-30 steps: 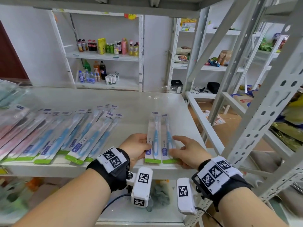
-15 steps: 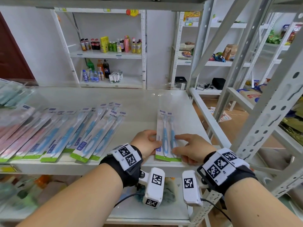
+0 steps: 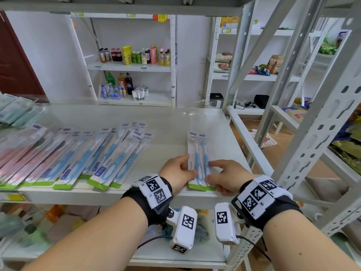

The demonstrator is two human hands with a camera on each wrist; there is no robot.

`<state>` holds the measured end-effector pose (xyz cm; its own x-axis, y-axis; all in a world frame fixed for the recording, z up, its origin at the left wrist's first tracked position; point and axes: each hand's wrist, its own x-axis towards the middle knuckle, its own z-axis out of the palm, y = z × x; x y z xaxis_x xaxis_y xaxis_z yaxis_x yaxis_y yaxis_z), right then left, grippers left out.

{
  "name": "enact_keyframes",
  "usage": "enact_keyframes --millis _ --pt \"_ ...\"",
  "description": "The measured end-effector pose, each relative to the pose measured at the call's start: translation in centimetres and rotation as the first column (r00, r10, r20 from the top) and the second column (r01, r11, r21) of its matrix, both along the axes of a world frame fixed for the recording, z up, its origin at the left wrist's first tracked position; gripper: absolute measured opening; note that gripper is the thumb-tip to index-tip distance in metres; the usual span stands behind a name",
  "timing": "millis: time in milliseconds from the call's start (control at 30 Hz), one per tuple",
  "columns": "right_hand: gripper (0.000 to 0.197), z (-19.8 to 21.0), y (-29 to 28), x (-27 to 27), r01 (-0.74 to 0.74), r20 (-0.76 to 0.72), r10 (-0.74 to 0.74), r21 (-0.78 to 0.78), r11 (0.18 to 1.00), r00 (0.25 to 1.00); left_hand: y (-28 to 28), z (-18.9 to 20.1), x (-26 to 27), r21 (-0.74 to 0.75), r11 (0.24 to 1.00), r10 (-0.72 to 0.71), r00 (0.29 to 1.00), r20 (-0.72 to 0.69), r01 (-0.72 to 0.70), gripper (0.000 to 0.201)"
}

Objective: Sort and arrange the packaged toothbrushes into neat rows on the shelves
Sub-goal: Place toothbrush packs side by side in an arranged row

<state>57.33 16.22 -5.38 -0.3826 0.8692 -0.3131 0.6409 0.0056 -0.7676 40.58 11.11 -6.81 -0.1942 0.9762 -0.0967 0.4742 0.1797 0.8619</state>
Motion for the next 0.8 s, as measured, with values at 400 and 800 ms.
enact_keyframes --millis 400,800 --pt "0.069 -0.1 0.1 -0.2 0.035 0.014 -0.036 0.012 0.999 0.999 1.2 2.1 0.4 -0.187 0.964 -0.235 0.935 -0.266 0.189 0.045" --pt "0.047 1.8 -0.6 -0.6 0.196 -0.109 -0.195 -0.009 0.981 0.975 -0.7 2.7 -2.8 -0.077 0.994 -0.067 0.995 0.074 0.072 0.049"
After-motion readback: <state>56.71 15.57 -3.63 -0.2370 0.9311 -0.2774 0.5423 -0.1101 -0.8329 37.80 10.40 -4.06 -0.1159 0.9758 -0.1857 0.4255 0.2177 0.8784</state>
